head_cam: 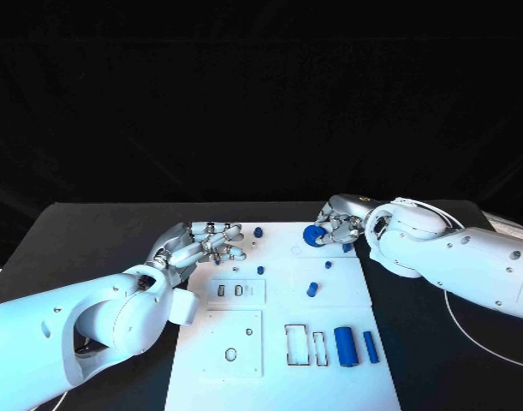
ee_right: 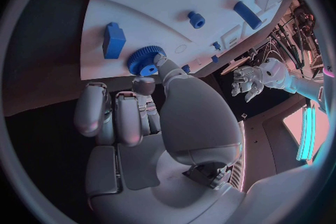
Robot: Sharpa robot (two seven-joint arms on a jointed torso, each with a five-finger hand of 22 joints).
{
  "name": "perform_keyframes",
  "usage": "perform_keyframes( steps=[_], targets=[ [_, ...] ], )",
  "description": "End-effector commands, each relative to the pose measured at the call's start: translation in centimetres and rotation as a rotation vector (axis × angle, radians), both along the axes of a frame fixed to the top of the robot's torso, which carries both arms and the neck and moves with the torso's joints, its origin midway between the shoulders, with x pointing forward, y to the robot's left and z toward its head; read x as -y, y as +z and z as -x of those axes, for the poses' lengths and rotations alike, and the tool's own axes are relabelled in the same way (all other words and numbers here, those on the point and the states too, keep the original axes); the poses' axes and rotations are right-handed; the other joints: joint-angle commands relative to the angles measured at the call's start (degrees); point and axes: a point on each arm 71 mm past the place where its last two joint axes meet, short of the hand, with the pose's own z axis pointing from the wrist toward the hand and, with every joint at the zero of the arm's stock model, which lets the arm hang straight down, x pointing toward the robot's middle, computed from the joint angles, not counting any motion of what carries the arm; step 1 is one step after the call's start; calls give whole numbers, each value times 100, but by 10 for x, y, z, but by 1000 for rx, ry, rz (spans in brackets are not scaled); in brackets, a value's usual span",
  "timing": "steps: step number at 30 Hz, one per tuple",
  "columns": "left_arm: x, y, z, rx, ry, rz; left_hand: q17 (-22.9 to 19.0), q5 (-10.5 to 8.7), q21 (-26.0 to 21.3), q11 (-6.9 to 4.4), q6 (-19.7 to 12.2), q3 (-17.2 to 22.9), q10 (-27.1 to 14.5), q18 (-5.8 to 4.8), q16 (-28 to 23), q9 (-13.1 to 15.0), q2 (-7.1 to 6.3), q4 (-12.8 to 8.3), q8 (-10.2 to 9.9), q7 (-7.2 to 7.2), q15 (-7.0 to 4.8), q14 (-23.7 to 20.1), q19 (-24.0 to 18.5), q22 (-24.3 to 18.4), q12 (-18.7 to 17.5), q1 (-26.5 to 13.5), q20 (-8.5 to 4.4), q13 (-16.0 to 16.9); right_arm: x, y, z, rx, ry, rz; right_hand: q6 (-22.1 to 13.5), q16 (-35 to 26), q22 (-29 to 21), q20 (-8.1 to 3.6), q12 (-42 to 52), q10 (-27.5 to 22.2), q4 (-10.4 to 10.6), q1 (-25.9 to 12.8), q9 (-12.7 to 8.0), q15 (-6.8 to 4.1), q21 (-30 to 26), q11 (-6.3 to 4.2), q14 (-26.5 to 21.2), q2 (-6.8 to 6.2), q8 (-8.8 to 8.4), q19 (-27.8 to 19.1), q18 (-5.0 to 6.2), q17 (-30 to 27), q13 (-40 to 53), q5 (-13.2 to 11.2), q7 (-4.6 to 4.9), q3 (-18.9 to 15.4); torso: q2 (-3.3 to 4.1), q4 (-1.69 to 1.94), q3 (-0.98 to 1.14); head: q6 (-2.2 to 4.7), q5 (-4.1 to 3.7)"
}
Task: Assemble the parts on the task board
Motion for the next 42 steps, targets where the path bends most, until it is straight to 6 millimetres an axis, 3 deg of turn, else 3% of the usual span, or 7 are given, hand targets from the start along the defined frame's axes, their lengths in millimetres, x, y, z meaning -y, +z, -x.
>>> perform_keyframes(
  steps=[1, 14, 21, 30, 42],
  targets=[
    [2, 1, 1, 8, -22, 7, 9, 31, -21, 25, -9, 8, -40, 61, 41, -1, 35, -50, -30, 22, -2, -38, -2, -6, -29, 48, 27, -5, 0, -4, 0, -26, 5, 25, 56, 34, 9, 6, 64, 62, 42, 2, 8, 29, 22, -6, 249, 85, 44, 32, -64, 10, 41, 38, 8, 1, -2, -3, -1, -11, 1],
    [2, 1, 1, 7, -24, 8, 14, 31, -21, 27, -14, 21, -46, 61, 44, -1, 45, -59, -34, 24, -1, -44, -1, -6, -32, 56, 27, -5, -5, -7, 0, -33, 25, 34, 258, 68, 78, -14, 334, 183, 75, 65, 42, 0, 66, -46, 252, 192, 124, 53, -75, 75, 338, 71, -35, 62, -3, 2, -4, -21, -2],
    [2, 1, 1, 7, -21, 7, 17, 32, -21, 27, -15, 28, -47, 60, 46, -1, 50, -64, -35, 25, -1, -46, 0, -6, -34, 59, 26, -5, -8, -4, 2, 29, 1, 52, 511, 135, 241, -53, 659, 372, 66, 137, 80, -47, 152, -106, 273, 307, 211, 135, -104, 199, 682, -129, -109, 204, -5, 0, -2, -31, -10],
    [0, 0, 0, 0, -10, 12, 20, 32, -21, 28, -17, 35, -48, 60, 49, 0, 59, -65, -36, 26, 0, -48, 1, -7, -35, 57, 26, -5, -17, 4, 9, 139, -4, 39, 707, 180, 355, -105, 777, 456, -28, 277, 114, -107, 214, -178, 286, 372, 273, 194, -125, 285, 836, -143, -190, 409, -4, 10, -5, -19, -9],
    [-1, 0, -1, -2, -7, 13, 25, 32, -20, 28, -17, 50, -48, 60, 53, 0, 67, -75, -37, 26, -1, -52, 2, -7, -35, 64, 25, -5, -52, 16, 33, 197, 93, -29, 758, 187, 386, -127, 768, 467, -21, 234, 122, -122, 234, -190, 287, 377, 274, 209, -132, 301, 856, -132, -203, 513, -6, 9, -9, 6, 12]
  ],
)
